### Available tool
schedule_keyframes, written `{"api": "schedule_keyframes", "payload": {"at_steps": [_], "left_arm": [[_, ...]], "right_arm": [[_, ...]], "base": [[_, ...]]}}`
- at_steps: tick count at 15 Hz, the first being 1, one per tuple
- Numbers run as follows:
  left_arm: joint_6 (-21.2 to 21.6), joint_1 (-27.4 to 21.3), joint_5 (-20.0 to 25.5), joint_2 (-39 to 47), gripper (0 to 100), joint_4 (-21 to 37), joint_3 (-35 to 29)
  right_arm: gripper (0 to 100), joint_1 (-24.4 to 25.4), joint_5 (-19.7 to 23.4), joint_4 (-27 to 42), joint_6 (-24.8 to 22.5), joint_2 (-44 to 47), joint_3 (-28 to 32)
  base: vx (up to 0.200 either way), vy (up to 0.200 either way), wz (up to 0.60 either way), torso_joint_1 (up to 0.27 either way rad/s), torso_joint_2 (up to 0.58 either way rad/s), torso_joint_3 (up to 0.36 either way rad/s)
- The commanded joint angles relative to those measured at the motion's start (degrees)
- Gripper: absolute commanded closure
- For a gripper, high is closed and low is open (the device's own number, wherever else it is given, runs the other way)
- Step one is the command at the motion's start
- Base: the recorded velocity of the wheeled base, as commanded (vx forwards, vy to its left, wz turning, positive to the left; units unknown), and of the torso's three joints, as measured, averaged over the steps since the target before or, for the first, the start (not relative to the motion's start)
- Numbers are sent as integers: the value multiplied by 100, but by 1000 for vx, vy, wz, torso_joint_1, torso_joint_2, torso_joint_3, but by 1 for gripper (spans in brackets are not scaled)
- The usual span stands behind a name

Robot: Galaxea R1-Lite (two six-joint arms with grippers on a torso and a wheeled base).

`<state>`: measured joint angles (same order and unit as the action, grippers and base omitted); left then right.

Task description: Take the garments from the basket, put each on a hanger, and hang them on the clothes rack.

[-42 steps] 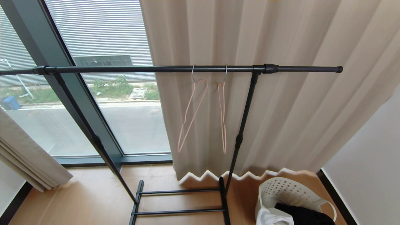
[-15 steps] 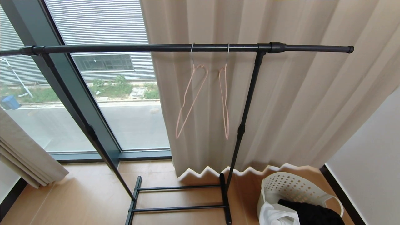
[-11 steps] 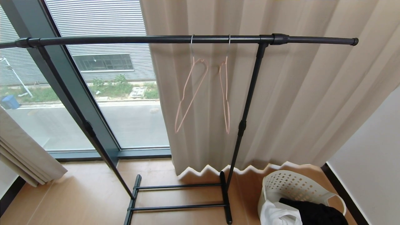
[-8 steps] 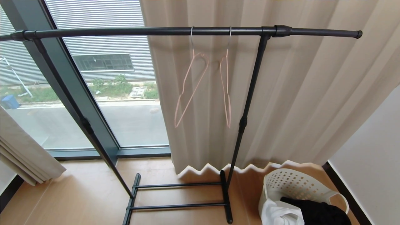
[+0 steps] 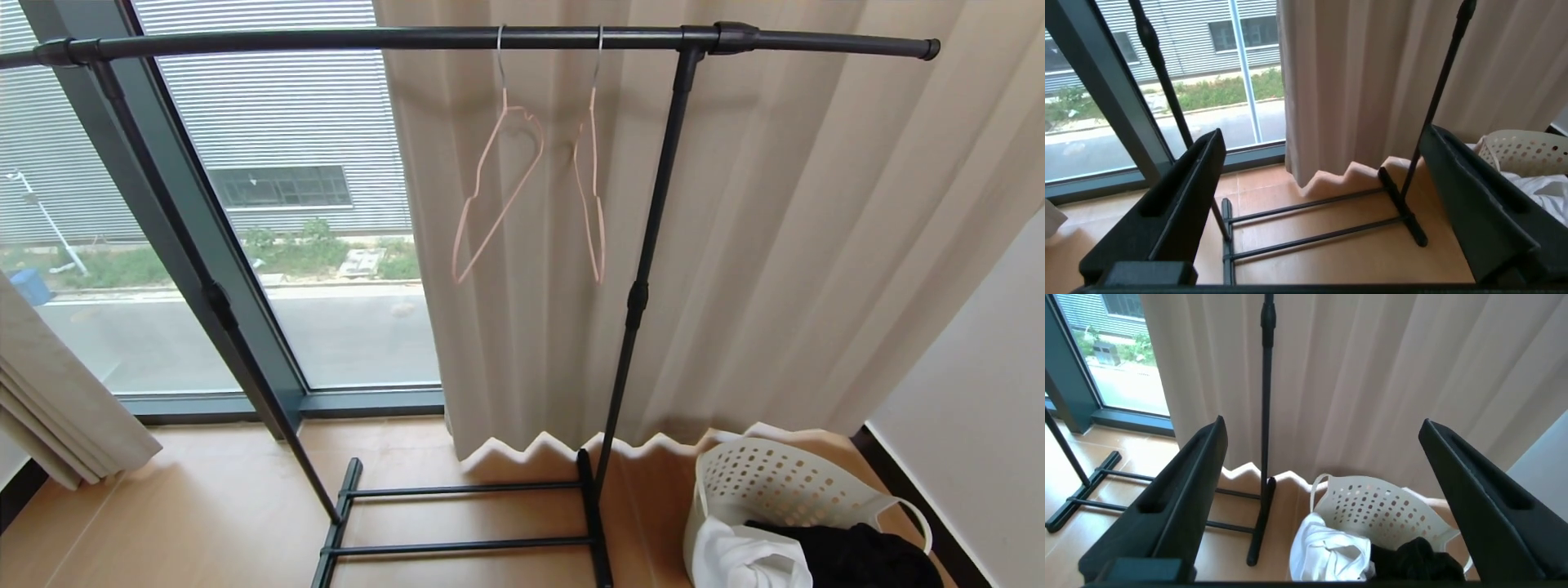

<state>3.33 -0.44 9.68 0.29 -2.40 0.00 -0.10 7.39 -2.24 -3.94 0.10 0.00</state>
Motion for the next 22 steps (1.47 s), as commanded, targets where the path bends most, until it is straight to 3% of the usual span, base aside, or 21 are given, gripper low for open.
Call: {"api": "schedule_keyframes", "payload": {"at_steps": [1, 6, 20, 22], "left_arm": [[1, 0, -1, 6, 0, -6, 0], [10, 0, -1, 6, 0, -15, 0], [1, 0, 8, 6, 0, -15, 0], [1, 0, 8, 6, 0, -15, 0]], "right_arm": [[0, 10, 0, -4, -2, -1, 0], [0, 1, 0, -4, 7, -1, 0], [0, 1, 0, -4, 7, -1, 0], [0, 1, 0, -4, 7, -1, 0]], "base": [[0, 0, 0, -188, 525, 535], [0, 0, 0, -145, 442, 425], [0, 0, 0, -7, 22, 57], [0, 0, -600, -76, 269, 222]]}}
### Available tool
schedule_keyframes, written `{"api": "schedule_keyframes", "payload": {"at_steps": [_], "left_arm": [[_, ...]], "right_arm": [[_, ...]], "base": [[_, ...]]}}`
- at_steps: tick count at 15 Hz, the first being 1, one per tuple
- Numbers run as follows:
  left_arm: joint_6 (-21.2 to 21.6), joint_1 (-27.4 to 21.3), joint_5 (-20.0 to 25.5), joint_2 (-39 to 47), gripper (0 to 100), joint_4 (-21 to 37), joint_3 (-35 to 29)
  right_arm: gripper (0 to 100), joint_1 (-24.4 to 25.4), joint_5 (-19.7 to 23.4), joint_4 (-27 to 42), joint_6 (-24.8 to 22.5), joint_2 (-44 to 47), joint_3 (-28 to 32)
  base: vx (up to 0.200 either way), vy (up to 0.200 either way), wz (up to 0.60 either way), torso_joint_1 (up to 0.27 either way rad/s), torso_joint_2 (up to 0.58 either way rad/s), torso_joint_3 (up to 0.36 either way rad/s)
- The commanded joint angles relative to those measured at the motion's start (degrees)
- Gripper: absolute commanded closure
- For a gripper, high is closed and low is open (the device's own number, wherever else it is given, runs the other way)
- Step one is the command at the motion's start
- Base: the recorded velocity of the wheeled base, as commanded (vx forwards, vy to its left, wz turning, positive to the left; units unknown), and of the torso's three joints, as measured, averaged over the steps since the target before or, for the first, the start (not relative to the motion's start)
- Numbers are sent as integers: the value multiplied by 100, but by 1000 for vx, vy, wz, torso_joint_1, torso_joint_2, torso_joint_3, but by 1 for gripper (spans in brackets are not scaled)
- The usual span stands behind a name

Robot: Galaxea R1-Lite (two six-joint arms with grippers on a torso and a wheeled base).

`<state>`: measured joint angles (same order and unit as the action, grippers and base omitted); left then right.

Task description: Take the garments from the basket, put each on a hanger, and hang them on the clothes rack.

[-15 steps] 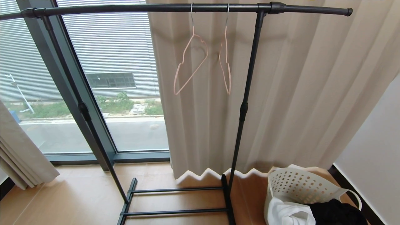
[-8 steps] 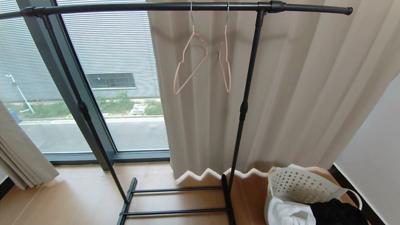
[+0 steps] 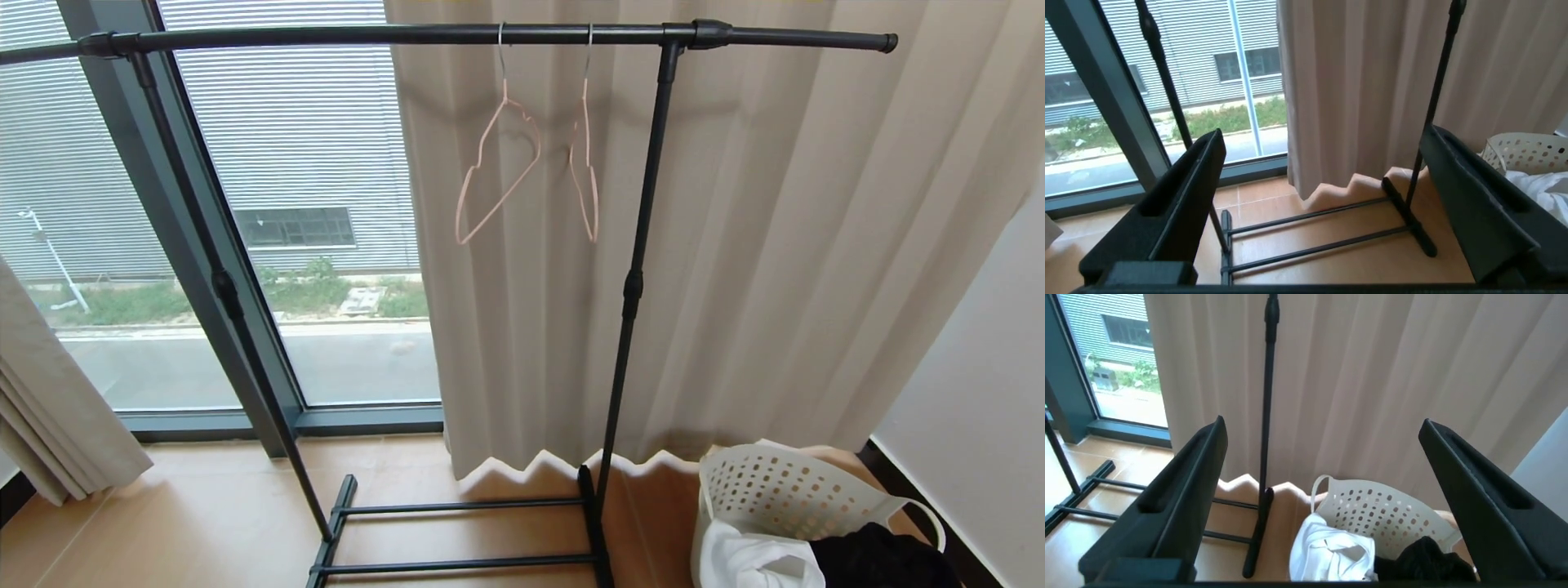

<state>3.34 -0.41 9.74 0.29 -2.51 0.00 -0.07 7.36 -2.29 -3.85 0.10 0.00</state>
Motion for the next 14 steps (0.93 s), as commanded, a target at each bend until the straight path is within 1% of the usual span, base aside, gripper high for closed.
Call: {"api": "schedule_keyframes", "payload": {"at_steps": [1, 4, 6, 7, 8, 11, 14], "left_arm": [[9, -2, -7, 6, 0, -4, 0], [0, 6, -16, -3, 0, -21, 0], [0, 6, -16, 6, 0, -21, 0], [-9, 6, -25, 6, 0, -21, 0], [0, -2, -25, -3, 0, -21, 0], [0, 6, -16, -3, 0, -21, 0], [0, 6, -16, -3, 0, -21, 0]], "right_arm": [[0, -1, 2, 1, -1, -1, 0], [0, -1, 2, 1, -1, -1, 0], [0, -1, 2, 1, -1, -1, 0], [0, -1, 2, 1, -1, -1, 0], [0, -1, 2, 1, 7, -1, 0], [0, -1, 2, 1, 7, -1, 0], [0, -1, 2, 1, 7, -1, 0]], "base": [[0, 0, -600, -105, 393, 295], [0, 0, 0, -64, 302, 232], [0, 0, -600, -37, 137, 115], [0, 0, -600, -71, 305, 246], [0, 0, 0, -71, 373, 290], [0, 0, -600, -38, 246, 212], [0, 0, 0, -30, 312, 268]]}}
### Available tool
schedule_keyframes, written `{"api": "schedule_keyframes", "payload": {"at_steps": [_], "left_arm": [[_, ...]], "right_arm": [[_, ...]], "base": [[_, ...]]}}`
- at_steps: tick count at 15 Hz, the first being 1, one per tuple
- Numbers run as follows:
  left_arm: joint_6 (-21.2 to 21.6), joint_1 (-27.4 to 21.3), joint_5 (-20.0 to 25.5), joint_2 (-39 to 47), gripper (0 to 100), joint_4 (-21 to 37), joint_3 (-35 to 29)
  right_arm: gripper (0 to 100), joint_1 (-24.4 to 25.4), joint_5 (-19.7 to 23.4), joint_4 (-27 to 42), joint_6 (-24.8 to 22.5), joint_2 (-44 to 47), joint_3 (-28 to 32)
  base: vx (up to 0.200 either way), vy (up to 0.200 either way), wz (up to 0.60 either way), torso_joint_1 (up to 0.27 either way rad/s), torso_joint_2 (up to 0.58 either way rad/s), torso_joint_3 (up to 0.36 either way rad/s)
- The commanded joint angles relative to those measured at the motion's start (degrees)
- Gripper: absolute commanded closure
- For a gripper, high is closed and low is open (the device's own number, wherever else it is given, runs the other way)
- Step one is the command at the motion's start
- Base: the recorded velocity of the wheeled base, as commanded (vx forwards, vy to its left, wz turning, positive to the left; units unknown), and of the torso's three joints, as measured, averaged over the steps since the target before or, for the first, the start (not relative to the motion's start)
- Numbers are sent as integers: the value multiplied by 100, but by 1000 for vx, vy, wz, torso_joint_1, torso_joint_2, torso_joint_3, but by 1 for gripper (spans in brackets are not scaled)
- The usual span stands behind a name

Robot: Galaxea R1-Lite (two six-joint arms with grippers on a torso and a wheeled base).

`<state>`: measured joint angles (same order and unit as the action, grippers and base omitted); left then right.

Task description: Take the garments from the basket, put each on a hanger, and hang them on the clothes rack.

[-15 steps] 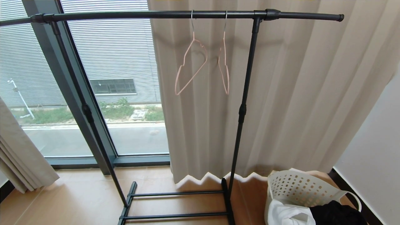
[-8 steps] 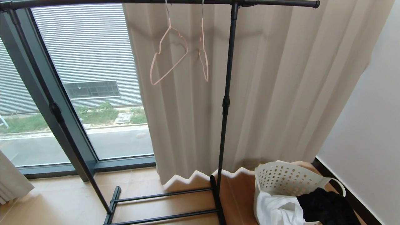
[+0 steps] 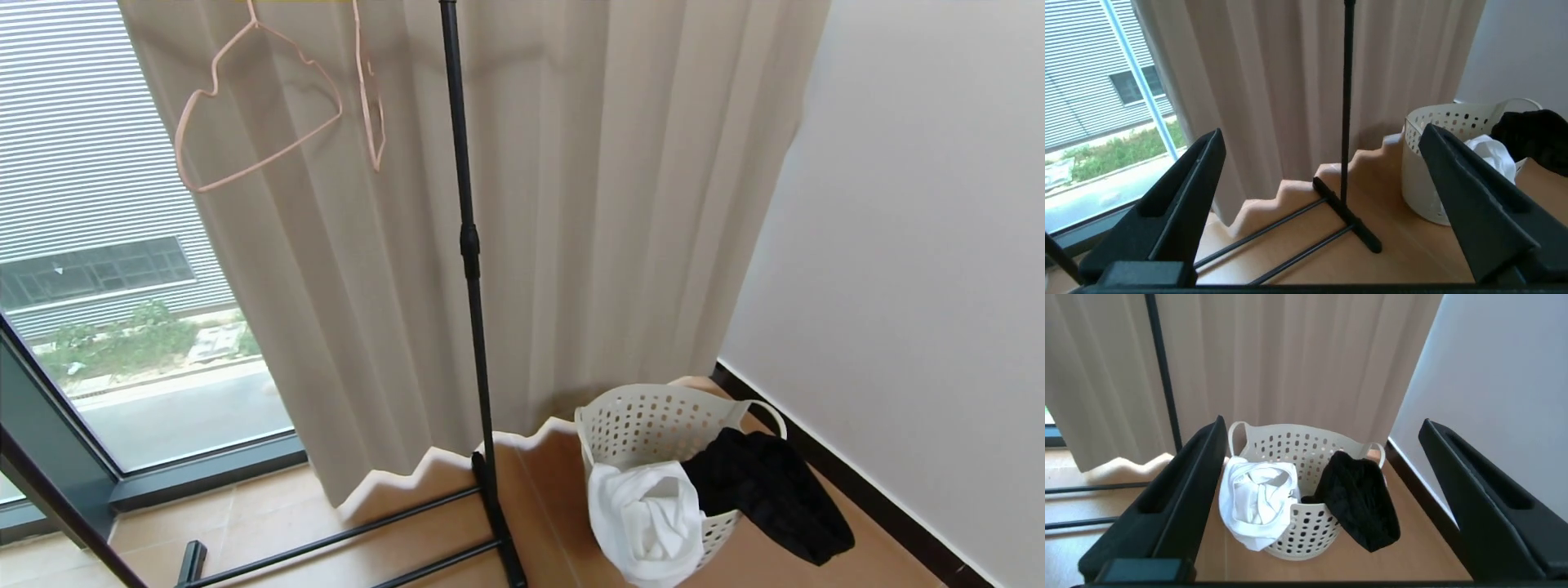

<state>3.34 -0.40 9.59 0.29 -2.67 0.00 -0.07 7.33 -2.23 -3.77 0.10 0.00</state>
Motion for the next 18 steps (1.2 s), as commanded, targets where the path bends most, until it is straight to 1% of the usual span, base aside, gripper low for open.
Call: {"api": "schedule_keyframes", "payload": {"at_steps": [1, 6, 8, 12, 15, 18], "left_arm": [[0, -4, -1, 6, 0, -5, 0], [-9, -4, -1, -3, 0, 3, 0], [0, 5, -1, 6, 0, 3, 0], [-9, -4, -1, 6, 0, 21, 0], [-18, -4, 7, 6, 0, 21, 0], [-26, -4, -1, 6, 0, 21, 0]], "right_arm": [[0, -1, 6, -5, -1, -1, 0], [0, -1, 6, -5, -1, -1, 0], [0, -1, 6, -5, -1, -1, 0], [0, 7, -3, -5, 8, -1, 0], [0, -1, -3, -5, 8, -1, 0], [0, -1, -3, -5, 25, -1, 0]], "base": [[0, 0, 0, -12, 115, 100], [0, 0, 0, 1, 16, 13], [0, 0, -600, -12, 210, 190], [0, 0, 0, 5, 71, 75], [0, 0, 0, 1, 4, -20], [0, 0, 0, 1, 4, -157]]}}
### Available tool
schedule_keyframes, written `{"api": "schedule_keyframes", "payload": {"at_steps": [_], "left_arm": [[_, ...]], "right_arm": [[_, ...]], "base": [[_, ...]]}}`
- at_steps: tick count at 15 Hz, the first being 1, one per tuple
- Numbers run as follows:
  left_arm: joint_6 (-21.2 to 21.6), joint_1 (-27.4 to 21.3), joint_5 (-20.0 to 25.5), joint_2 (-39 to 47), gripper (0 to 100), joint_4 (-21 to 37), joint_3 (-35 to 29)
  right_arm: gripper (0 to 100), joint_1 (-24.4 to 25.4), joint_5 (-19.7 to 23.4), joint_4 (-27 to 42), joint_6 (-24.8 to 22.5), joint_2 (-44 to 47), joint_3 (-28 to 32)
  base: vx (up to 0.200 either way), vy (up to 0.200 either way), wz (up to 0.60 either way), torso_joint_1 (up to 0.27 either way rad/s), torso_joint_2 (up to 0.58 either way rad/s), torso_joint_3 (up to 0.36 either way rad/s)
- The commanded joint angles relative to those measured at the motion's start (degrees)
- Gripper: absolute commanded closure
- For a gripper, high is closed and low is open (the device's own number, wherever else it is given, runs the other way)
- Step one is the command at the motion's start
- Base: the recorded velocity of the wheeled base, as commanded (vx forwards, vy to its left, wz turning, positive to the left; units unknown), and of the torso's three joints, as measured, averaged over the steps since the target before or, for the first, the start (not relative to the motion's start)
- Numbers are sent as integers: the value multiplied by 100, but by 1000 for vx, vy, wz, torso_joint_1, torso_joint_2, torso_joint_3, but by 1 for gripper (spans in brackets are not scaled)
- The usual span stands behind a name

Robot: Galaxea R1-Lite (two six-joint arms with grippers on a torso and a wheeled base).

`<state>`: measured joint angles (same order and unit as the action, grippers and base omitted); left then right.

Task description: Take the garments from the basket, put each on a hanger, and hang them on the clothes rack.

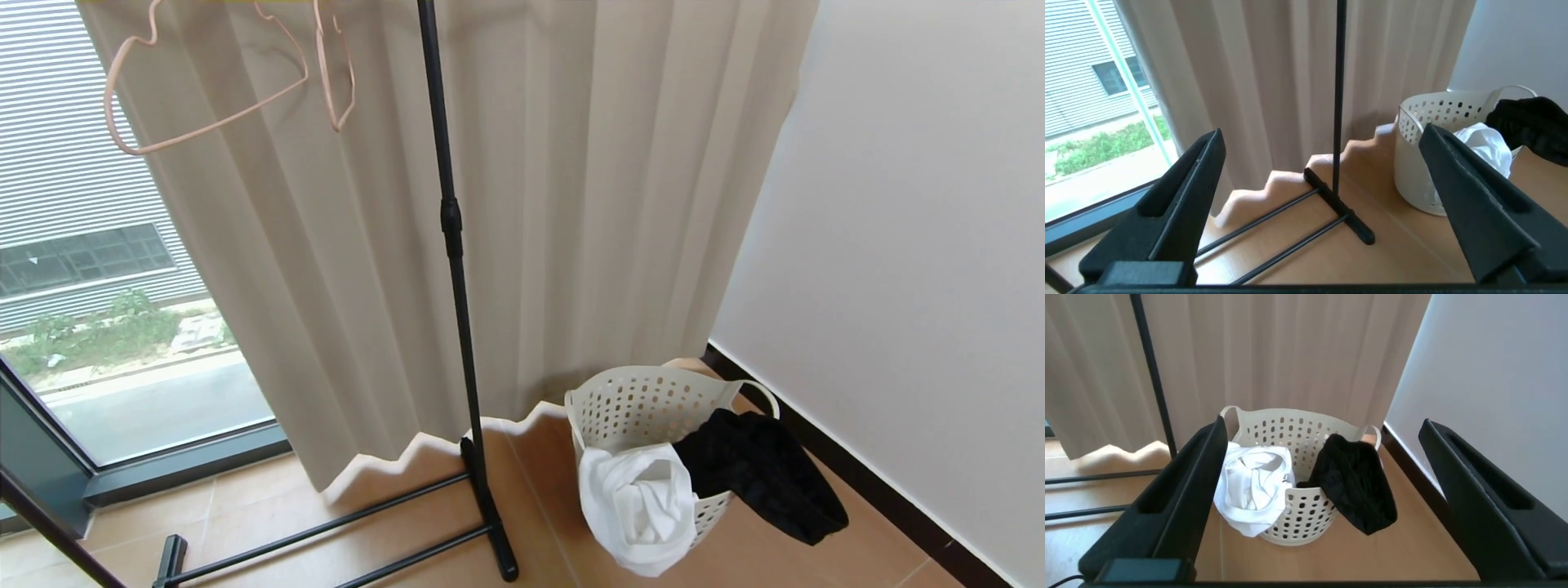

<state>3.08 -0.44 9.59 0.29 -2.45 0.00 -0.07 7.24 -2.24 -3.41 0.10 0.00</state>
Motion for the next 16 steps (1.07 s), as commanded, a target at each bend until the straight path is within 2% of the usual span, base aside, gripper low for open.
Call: {"api": "schedule_keyframes", "payload": {"at_steps": [1, 12, 13, 14, 16], "left_arm": [[-1, 0, -1, 6, 0, -1, 0], [-10, 0, 7, 6, 0, -1, 0], [-1, 0, -1, 6, 0, -1, 0], [-1, 0, -1, 6, 0, -10, 0], [-18, 0, -37, -3, 0, -19, 0]], "right_arm": [[0, -1, -12, -4, 7, -1, 0], [0, 16, -47, 101, -142, 148, 0], [0, -37, -56, 136, -221, 500, 0], [0, -81, -39, 136, -494, 1282, 0], [0, 42, -21, -171, -1135, 3418, 237]], "base": [[0, 0, 0, 2, 2, -188], [0, 0, 0, 3, 4, -197], [0, 0, 0, 2, -2, -139], [0, 0, 0, 2, 2, -85], [0, 0, 0, 0, 0, 0]]}}
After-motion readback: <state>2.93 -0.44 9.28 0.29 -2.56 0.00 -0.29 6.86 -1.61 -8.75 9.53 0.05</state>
